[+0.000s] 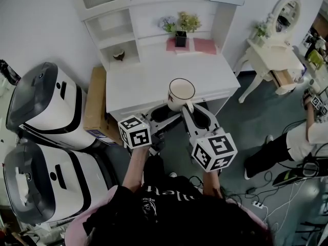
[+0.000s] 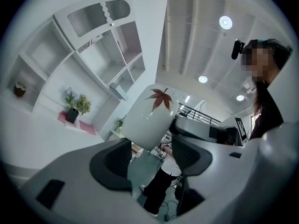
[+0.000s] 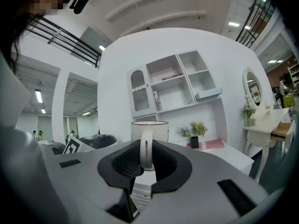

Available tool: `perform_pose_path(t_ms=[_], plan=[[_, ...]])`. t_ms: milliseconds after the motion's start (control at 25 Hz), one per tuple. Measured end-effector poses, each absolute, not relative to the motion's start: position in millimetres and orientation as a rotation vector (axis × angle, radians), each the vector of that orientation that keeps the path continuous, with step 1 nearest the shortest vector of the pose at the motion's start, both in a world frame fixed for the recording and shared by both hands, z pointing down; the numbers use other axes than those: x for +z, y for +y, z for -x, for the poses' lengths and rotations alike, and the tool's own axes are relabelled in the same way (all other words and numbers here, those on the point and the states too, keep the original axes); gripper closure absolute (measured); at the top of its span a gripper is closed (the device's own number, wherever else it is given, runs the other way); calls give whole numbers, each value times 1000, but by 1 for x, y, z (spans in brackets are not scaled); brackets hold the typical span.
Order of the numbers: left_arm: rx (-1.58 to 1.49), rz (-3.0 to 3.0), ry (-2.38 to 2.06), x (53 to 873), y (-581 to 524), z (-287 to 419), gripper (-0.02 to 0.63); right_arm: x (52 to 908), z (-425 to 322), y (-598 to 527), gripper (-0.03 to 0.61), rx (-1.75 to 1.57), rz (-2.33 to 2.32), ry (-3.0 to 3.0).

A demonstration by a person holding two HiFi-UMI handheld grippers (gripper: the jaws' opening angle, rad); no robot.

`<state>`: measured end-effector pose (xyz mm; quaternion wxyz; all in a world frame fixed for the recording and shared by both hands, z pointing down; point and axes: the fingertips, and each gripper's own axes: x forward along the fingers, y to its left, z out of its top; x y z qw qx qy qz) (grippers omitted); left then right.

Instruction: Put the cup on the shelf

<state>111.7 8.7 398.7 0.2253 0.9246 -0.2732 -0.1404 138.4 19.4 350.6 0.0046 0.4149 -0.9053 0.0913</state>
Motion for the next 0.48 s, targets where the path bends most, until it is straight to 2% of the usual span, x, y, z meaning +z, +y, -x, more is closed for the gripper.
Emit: perform_pose_path(t_ms=[480], plan=[[-378,-2548,-722,401,-76,-84,336,354,-110,-65,494,295,-1331,-2815]])
